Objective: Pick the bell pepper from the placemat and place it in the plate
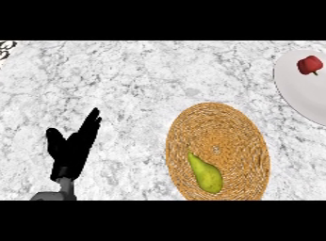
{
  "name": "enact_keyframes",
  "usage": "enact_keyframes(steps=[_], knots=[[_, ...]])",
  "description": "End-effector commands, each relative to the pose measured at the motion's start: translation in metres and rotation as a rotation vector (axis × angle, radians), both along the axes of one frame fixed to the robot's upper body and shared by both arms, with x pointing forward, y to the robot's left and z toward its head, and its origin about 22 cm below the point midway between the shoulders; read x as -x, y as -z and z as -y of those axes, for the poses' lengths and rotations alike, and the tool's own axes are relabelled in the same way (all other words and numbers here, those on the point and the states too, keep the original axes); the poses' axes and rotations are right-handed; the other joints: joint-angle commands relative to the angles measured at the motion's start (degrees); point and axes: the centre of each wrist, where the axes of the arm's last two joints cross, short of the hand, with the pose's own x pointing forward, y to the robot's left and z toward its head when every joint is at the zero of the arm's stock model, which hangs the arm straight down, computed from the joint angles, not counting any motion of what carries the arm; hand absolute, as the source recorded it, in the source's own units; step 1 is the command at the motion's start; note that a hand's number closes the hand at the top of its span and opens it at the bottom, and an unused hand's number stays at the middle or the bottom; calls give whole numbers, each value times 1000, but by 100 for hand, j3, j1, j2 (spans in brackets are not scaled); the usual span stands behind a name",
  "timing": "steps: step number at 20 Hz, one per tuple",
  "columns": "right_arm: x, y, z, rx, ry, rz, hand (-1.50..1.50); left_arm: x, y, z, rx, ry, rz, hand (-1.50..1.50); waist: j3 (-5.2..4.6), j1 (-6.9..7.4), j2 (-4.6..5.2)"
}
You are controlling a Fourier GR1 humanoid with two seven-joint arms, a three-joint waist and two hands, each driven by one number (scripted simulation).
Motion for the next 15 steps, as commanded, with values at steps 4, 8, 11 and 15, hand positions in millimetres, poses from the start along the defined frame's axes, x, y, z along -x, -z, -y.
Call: enact_keyframes(steps=[4,8,11,15], knots=[[43,11,23,57,-110,-14,-150,8,23,-1,-18,-38,-54,0,-24,-102,12],[50,-2,32,105,-115,-38,-150,4,10,0,9,-18,-56,0,-26,-77,-19],[62,11,33,110,-115,-38,-150,3,13,5,28,-21,-78,0,-25,-128,-23],[73,11,38,127,-106,-53,-150,8,17,-7,-14,-25,-48,0,-25,-118,-26]])
